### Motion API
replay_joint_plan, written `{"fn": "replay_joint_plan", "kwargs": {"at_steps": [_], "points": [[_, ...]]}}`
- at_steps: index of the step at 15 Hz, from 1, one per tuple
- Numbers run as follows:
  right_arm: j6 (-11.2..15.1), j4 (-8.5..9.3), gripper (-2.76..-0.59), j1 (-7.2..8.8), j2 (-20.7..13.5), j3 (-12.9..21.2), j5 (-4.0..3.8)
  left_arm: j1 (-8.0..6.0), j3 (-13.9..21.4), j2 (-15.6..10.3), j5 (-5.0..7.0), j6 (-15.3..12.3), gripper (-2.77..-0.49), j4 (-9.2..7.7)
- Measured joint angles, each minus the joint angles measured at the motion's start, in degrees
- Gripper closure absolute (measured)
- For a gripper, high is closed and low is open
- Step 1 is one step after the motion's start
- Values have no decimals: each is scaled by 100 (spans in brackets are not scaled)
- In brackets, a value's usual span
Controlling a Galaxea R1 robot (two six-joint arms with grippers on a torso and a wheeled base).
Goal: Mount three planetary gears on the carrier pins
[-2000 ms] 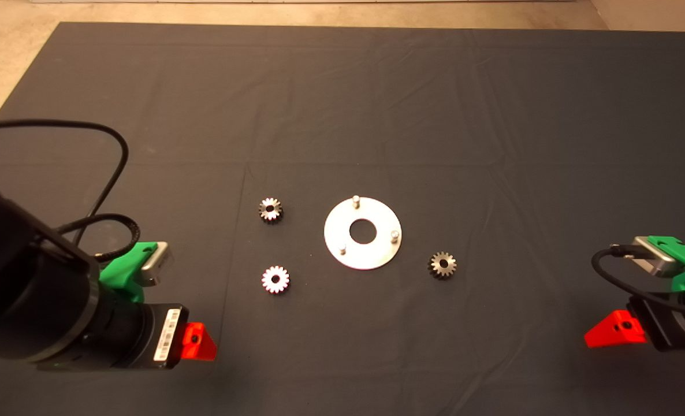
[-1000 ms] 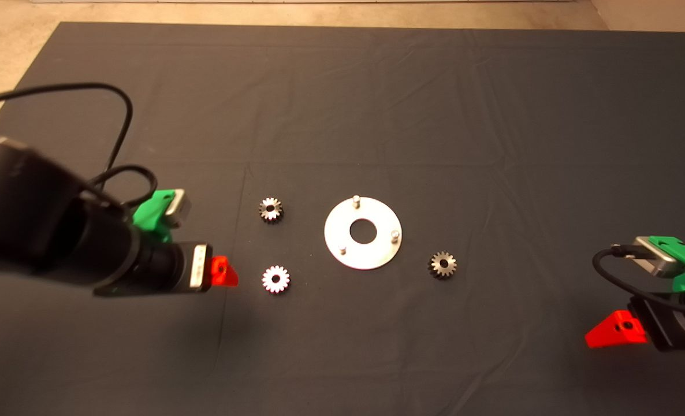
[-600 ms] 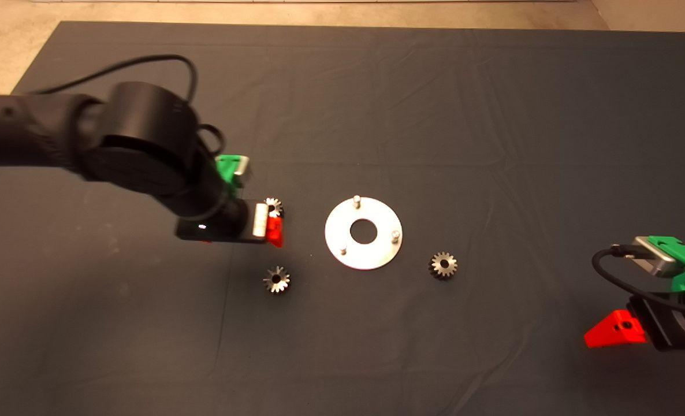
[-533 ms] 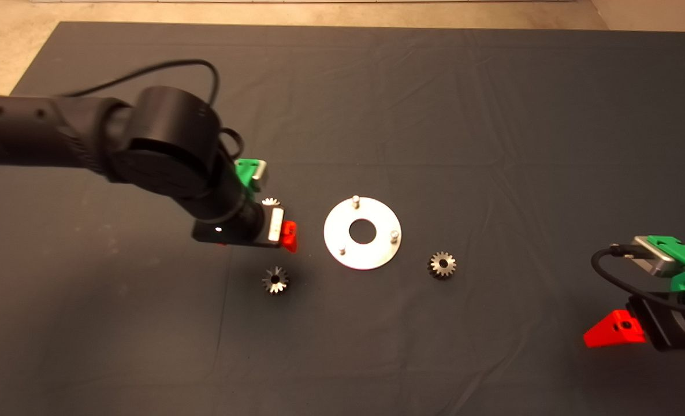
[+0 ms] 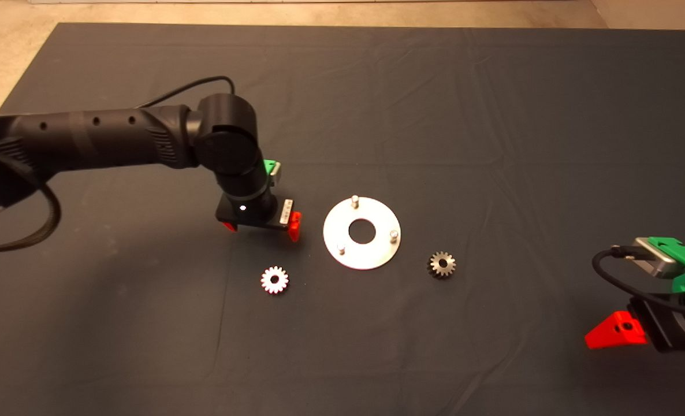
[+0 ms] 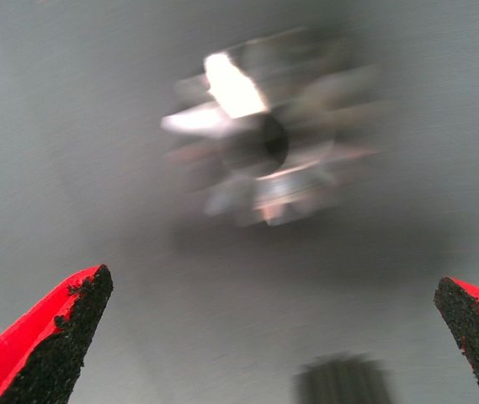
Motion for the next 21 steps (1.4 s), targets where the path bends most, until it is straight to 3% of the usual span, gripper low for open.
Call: {"fn": "replay_joint_plan", "kwargs": {"at_steps": [5, 8, 12, 15, 17, 21], "points": [[-2, 0, -275, 1, -6, 0, 1, -1, -124, -3, 15, 30, -277, -2], [-2, 0, -275, 1, -13, 0, 0, -1, -440, 29, 15, 294, -277, 0], [-2, 1, -275, 2, -12, 0, 1, -6, -572, 175, 9, 389, -277, -2], [-1, 0, -275, 0, -13, 0, -2, -121, -583, 231, -39, 402, -277, -2], [-2, 0, -275, 0, -12, 0, 0, -238, -617, 217, -172, 406, -277, -2], [-2, 2, -275, -9, -13, 0, 0, -260, -692, 223, -204, 413, -277, -2]]}}
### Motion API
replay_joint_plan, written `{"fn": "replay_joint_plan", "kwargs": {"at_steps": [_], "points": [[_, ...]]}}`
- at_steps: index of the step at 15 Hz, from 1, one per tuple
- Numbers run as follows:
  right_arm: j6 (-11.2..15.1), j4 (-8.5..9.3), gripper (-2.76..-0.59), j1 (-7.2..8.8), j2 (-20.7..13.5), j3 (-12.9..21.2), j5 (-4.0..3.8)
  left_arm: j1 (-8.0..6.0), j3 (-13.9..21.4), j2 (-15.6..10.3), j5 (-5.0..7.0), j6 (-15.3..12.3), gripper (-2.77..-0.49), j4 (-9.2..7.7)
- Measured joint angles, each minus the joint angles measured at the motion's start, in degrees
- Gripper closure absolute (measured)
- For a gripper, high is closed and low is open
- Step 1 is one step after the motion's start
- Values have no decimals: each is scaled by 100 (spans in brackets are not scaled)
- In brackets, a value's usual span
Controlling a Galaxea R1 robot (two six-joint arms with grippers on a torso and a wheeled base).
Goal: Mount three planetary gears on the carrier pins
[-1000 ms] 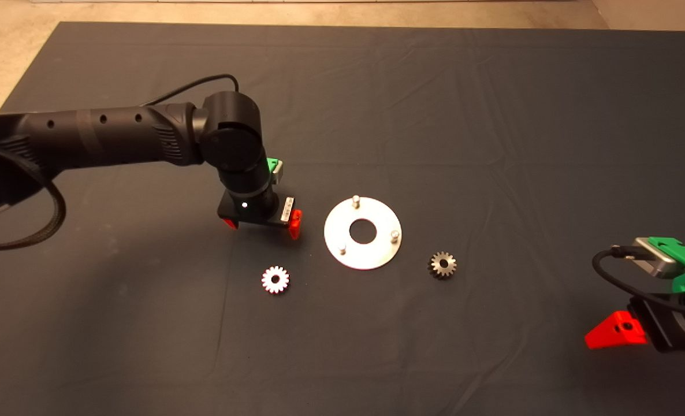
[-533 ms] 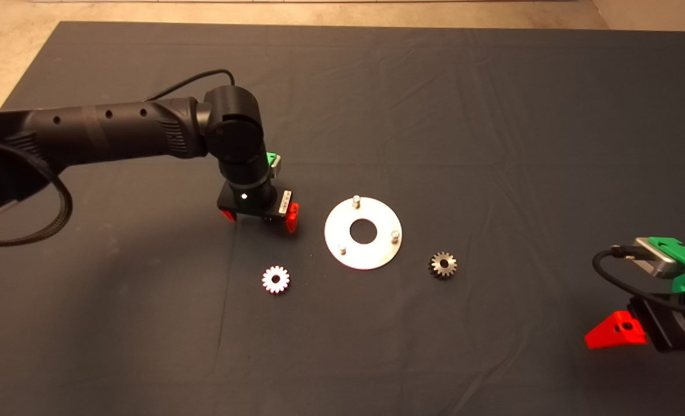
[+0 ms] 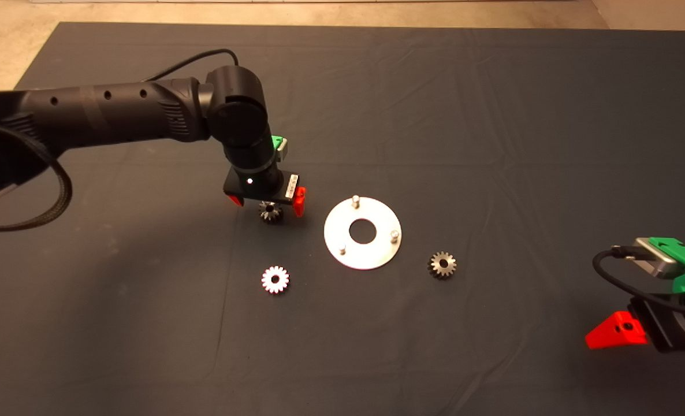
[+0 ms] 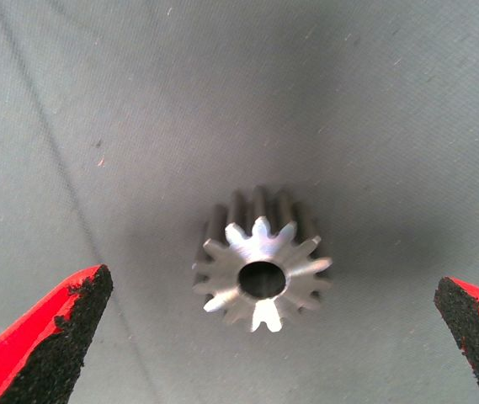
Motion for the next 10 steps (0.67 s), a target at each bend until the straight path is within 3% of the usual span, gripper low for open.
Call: {"fn": "replay_joint_plan", "kwargs": {"at_steps": [2, 5, 10], "points": [[0, -2, -275, 0, 0, 0, 0, 2, -80, 47, 3, 87, -277, -7], [1, -1, -275, 0, 0, 0, 0, 2, -478, 253, -2, 340, -277, -21], [0, -2, -275, 0, 0, 0, 0, 2, -516, 293, -2, 354, -277, -182]]}}
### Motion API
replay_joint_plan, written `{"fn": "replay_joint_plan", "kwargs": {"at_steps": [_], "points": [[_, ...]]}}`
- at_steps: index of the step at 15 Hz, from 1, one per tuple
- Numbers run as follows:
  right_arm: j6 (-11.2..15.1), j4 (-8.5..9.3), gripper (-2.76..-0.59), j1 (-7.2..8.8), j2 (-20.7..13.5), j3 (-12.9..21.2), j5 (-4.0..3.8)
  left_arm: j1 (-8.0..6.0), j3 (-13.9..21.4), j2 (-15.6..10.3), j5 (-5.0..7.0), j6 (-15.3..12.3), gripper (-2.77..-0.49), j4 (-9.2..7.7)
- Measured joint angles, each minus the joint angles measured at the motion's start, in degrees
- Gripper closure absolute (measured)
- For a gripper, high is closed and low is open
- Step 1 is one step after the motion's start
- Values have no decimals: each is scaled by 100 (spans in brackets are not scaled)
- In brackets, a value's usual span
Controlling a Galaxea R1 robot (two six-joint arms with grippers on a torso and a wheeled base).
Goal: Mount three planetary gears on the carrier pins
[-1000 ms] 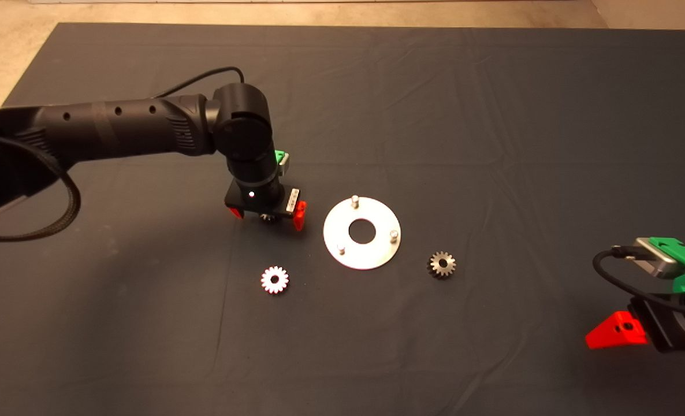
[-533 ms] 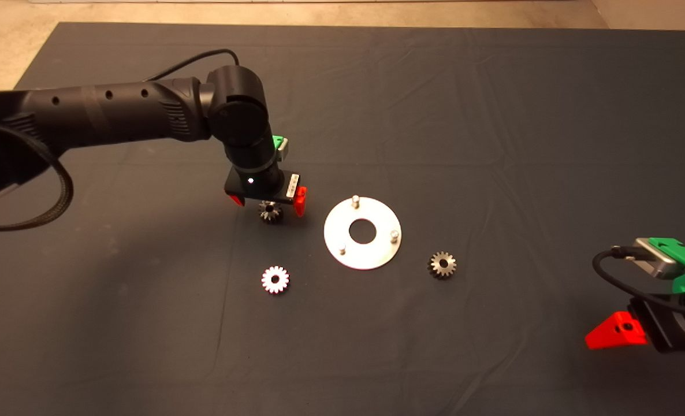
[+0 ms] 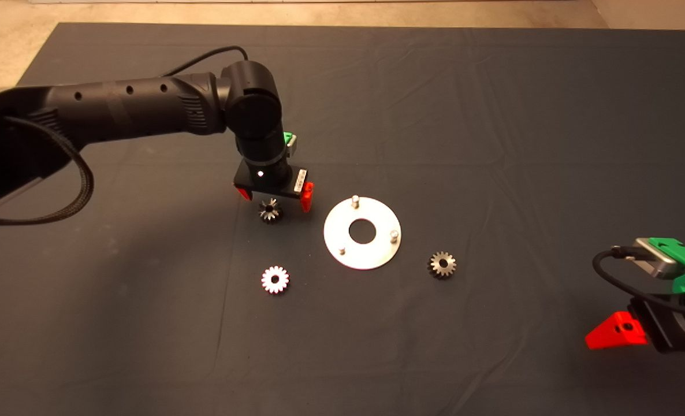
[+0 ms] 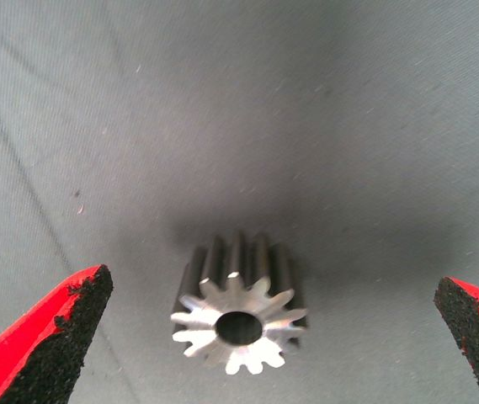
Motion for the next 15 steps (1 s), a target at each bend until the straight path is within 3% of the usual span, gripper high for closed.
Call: {"fn": "replay_joint_plan", "kwargs": {"at_steps": [2, 15], "points": [[0, 0, -275, 0, -1, 0, 0, 2, 0, -31, 8, 0, -277, -100], [0, 2, -275, 0, 0, 0, 0, 33, -193, -24, 21, 88, -252, -117]]}}
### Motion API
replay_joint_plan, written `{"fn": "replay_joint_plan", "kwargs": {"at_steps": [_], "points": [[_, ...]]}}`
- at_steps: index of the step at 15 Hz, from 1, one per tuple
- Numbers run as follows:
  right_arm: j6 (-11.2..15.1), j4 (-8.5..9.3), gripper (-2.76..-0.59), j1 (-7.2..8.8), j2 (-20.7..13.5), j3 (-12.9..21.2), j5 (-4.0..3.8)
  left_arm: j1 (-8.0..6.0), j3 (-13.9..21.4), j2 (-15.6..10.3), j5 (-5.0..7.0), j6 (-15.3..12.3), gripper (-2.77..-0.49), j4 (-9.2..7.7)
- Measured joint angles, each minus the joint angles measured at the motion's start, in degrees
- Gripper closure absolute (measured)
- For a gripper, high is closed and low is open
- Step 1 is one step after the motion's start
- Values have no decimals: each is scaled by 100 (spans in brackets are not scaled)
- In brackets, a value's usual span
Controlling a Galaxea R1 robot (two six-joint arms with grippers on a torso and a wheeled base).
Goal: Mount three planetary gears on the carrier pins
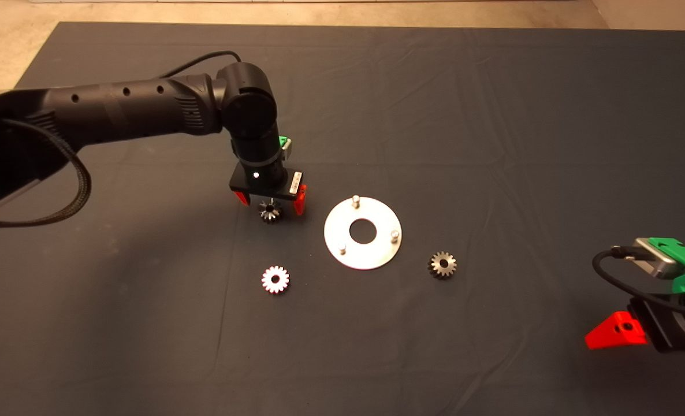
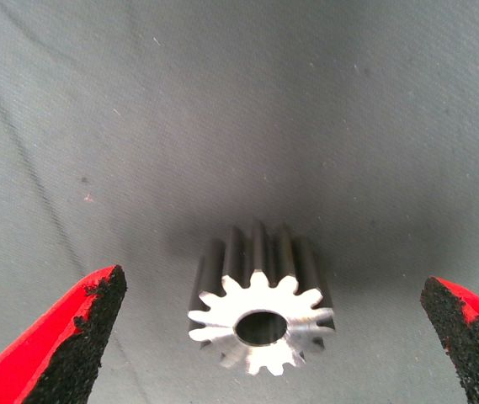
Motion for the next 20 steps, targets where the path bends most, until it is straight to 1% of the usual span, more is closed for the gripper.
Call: {"fn": "replay_joint_plan", "kwargs": {"at_steps": [1, 3, 7, 12, 14, 20], "points": [[0, -2, -275, 0, -1, 0, -5, 0, -21, -2, 1, 2, -252, 1], [0, -1, -275, 0, 0, 0, -2, 1, -21, -1, 1, 0, -238, 1], [2, 0, -275, 0, 0, 0, -2, 4, -32, -2, 4, 0, -238, 1], [0, 0, -275, 0, 0, 0, -2, 116, -35, -6, 31, 0, -238, 1], [2, -2, -275, 0, 0, 0, -2, 166, -35, -7, 34, 2, -222, -7], [0, -1, -275, 0, 0, 0, -2, 160, -47, -5, 34, 2, -222, -4]]}}
